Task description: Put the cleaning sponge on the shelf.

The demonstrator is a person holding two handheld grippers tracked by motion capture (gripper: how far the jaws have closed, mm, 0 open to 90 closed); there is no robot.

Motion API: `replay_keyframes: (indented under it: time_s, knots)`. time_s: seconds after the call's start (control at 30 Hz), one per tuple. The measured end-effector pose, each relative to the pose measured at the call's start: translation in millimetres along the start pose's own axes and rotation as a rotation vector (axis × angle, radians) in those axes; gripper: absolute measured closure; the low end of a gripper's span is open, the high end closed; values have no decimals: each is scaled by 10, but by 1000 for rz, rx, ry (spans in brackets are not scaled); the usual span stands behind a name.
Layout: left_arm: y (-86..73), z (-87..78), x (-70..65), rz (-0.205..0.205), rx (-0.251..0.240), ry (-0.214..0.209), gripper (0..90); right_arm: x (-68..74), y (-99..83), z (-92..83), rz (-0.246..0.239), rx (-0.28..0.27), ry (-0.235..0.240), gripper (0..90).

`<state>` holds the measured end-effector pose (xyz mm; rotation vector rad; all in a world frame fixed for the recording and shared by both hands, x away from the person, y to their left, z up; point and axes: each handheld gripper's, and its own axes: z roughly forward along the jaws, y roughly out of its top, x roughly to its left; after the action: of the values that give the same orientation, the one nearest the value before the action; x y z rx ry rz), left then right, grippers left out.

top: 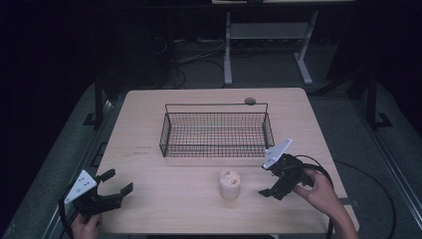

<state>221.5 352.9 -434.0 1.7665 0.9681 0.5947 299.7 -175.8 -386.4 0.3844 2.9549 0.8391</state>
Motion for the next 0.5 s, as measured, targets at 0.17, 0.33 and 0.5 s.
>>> replay_keyframes:
  time_s: [0.17,0.33,0.5]
  knots:
    - [-1,-3,2,-1,1,1,139,3,112,22,-29,13,19,143]
    - [0,-4,2,-3,-1,2,139,2,287,58,-76,37,46,143]
    - [1,-5,3,-4,-3,1,139,-2,405,89,-97,58,64,143]
